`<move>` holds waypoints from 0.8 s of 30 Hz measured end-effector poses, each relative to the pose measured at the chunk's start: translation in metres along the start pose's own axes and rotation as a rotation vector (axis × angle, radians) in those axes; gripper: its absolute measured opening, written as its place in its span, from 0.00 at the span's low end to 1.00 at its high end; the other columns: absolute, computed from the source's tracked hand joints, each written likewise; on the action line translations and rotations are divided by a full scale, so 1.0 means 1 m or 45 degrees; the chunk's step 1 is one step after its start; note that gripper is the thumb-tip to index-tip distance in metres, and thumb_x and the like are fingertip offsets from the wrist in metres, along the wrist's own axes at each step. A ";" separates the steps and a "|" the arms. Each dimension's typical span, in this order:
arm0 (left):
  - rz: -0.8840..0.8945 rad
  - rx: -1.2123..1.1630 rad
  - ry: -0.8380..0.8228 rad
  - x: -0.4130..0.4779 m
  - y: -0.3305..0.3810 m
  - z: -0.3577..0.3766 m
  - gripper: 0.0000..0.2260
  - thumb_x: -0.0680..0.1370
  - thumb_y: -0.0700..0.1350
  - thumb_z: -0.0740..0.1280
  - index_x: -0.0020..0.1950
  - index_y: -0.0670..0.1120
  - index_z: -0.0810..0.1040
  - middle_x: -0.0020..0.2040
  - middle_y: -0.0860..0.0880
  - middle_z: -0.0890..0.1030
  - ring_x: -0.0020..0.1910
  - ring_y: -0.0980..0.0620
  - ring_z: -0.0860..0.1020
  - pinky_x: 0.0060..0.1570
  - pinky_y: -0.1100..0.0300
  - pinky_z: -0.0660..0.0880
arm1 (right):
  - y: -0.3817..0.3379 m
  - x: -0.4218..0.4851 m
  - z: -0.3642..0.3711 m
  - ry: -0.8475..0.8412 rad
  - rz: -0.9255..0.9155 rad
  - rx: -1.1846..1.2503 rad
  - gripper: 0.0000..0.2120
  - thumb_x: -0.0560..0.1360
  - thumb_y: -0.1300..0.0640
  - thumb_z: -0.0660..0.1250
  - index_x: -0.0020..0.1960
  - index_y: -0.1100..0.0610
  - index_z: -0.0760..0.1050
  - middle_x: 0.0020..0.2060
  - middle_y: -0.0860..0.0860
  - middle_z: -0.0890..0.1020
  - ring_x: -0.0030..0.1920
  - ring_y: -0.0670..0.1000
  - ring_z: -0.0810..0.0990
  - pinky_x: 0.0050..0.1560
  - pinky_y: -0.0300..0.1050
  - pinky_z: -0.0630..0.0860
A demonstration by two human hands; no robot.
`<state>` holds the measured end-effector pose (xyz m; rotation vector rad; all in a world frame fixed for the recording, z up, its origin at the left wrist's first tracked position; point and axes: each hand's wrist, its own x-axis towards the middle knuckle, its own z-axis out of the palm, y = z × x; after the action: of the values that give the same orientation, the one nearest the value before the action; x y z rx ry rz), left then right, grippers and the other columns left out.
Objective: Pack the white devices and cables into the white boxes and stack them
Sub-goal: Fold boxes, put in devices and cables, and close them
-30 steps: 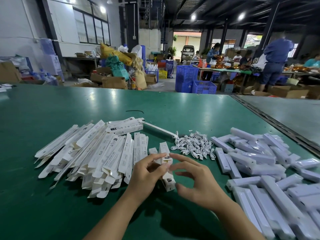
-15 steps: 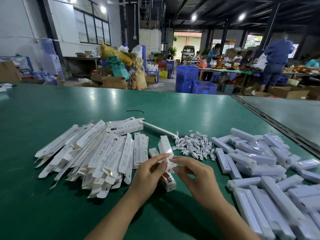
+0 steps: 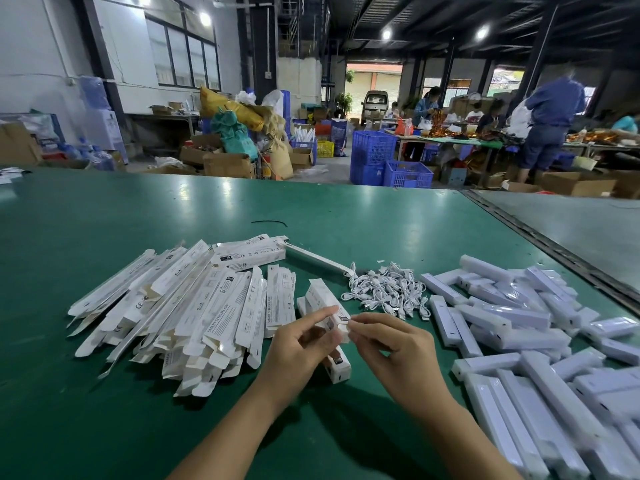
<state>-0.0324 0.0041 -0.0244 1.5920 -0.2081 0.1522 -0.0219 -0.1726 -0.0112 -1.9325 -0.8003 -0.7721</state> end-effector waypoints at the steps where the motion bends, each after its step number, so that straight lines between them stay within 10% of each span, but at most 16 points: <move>1: 0.005 0.000 -0.003 0.000 0.000 0.000 0.27 0.67 0.65 0.75 0.63 0.57 0.80 0.41 0.43 0.85 0.43 0.47 0.84 0.52 0.50 0.81 | 0.000 0.000 -0.001 -0.006 -0.006 -0.001 0.07 0.71 0.68 0.73 0.48 0.61 0.85 0.47 0.50 0.85 0.45 0.41 0.84 0.46 0.34 0.80; 6: 0.004 0.009 0.019 0.000 -0.001 0.000 0.24 0.68 0.60 0.76 0.63 0.58 0.80 0.42 0.41 0.84 0.44 0.43 0.84 0.51 0.52 0.81 | 0.001 0.000 0.000 -0.008 -0.013 0.010 0.05 0.69 0.69 0.75 0.44 0.63 0.85 0.45 0.52 0.85 0.43 0.42 0.84 0.46 0.34 0.80; 12: 0.026 0.052 -0.033 -0.003 0.002 -0.001 0.23 0.66 0.60 0.77 0.61 0.59 0.81 0.38 0.59 0.83 0.41 0.63 0.80 0.45 0.68 0.75 | -0.002 0.000 0.000 -0.011 0.008 0.032 0.06 0.68 0.69 0.76 0.42 0.61 0.85 0.43 0.48 0.84 0.41 0.42 0.84 0.44 0.36 0.81; 24: 0.058 -0.041 -0.073 -0.004 0.010 -0.002 0.19 0.68 0.54 0.78 0.58 0.62 0.83 0.48 0.51 0.86 0.50 0.56 0.83 0.50 0.63 0.78 | -0.005 0.000 0.000 -0.168 0.039 0.113 0.09 0.74 0.62 0.71 0.53 0.56 0.84 0.49 0.47 0.78 0.47 0.45 0.81 0.45 0.37 0.80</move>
<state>-0.0382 0.0063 -0.0155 1.5617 -0.2902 0.1383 -0.0260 -0.1708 -0.0086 -1.9263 -0.8676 -0.5854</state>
